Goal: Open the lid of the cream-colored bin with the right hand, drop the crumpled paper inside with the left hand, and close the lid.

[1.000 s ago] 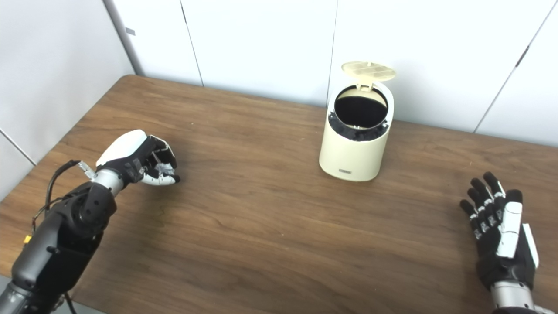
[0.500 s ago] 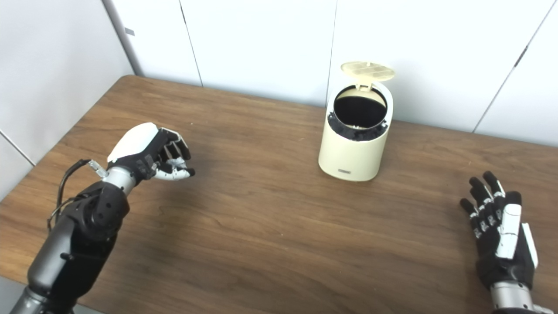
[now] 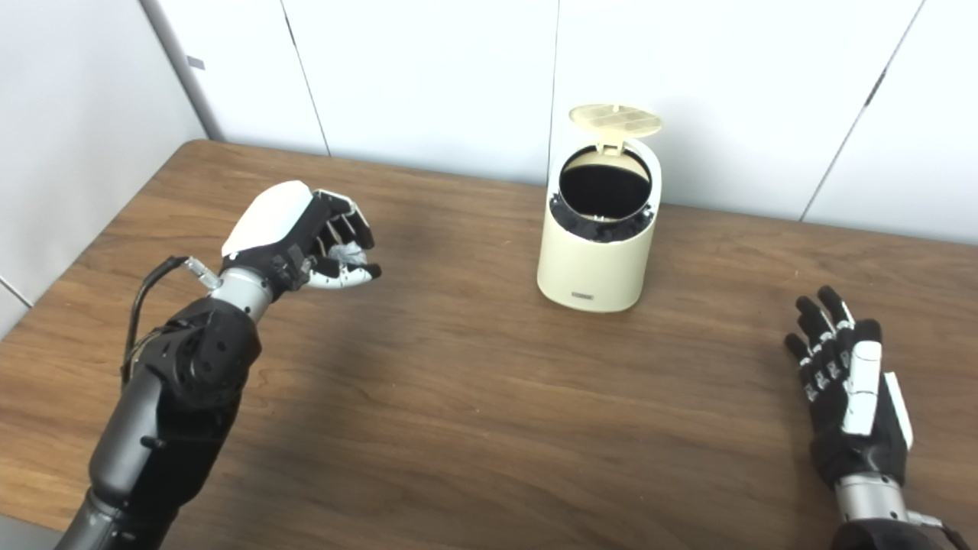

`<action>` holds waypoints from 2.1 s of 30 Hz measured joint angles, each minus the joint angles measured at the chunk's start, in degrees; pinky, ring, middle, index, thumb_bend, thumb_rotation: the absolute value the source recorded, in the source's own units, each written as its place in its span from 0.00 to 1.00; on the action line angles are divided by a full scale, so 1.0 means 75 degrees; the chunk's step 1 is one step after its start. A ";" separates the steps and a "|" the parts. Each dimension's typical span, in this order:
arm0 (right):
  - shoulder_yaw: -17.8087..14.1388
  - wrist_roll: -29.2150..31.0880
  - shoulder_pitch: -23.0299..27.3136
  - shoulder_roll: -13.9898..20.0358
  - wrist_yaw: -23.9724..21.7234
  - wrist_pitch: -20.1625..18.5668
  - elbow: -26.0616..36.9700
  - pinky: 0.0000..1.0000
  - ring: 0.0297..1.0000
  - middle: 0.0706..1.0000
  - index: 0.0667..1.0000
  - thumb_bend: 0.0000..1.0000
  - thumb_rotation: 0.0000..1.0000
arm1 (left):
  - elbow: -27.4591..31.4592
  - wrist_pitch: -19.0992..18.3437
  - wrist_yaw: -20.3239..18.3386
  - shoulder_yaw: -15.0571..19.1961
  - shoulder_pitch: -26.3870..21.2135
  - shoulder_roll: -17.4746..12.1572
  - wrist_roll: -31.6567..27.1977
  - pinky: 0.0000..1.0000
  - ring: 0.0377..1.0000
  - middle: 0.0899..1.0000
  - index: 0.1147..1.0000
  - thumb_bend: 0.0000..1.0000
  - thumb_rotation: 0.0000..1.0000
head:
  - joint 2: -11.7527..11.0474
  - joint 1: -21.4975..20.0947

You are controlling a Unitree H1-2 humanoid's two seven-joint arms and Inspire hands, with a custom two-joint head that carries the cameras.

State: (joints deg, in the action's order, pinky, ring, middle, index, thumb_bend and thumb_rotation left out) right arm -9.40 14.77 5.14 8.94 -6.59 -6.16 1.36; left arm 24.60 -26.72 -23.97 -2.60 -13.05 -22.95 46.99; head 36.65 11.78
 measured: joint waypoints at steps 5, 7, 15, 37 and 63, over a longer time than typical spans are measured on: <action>0.0039 -0.0009 0.0002 -0.0010 0.0000 0.0219 -0.0188 0.98 0.96 0.91 0.94 0.56 1.00 | -0.0020 0.0001 -0.0064 -0.0161 -0.0304 0.0059 -0.0041 0.29 0.33 0.40 0.45 0.50 0.00 | -0.0047 -0.0129; 0.0055 -0.0034 0.0003 -0.0011 0.0002 0.0270 -0.0209 0.98 0.96 0.90 0.94 0.56 1.00 | -0.0059 0.0004 -0.0065 -0.0249 -0.0411 0.0124 -0.0038 0.31 0.34 0.41 0.45 0.50 0.00 | -0.0058 -0.0141; 0.0095 -0.0074 0.0021 -0.0054 0.0012 0.0325 -0.0244 0.97 0.96 0.90 0.93 0.58 1.00 | -0.0204 0.0086 0.0032 -0.0620 -0.0899 0.0423 -0.0030 0.33 0.34 0.41 0.45 0.50 0.00 | -0.0140 -0.0269; 0.0174 -0.0229 0.0039 -0.0315 0.0133 0.0570 -0.0283 0.97 0.95 0.89 0.92 0.56 1.00 | -0.0915 0.0096 0.0030 -0.1652 -0.2245 0.1107 0.0104 0.33 0.39 0.44 0.45 0.47 0.00 | -0.0516 -0.0866; 0.0168 -0.0233 0.0176 -0.0460 0.0266 0.0727 -0.0457 0.98 0.95 0.89 0.91 0.59 1.00 | -0.1808 0.0437 0.0095 -0.2262 -0.3097 0.1678 0.0320 0.35 0.39 0.43 0.42 0.48 0.00 | -0.0621 -0.1113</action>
State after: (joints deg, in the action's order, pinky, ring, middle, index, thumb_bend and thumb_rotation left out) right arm -8.13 13.03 6.45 5.48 -4.59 -0.71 -2.07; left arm 11.03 -23.44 -23.26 -19.56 -36.28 -10.37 49.39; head 31.99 3.43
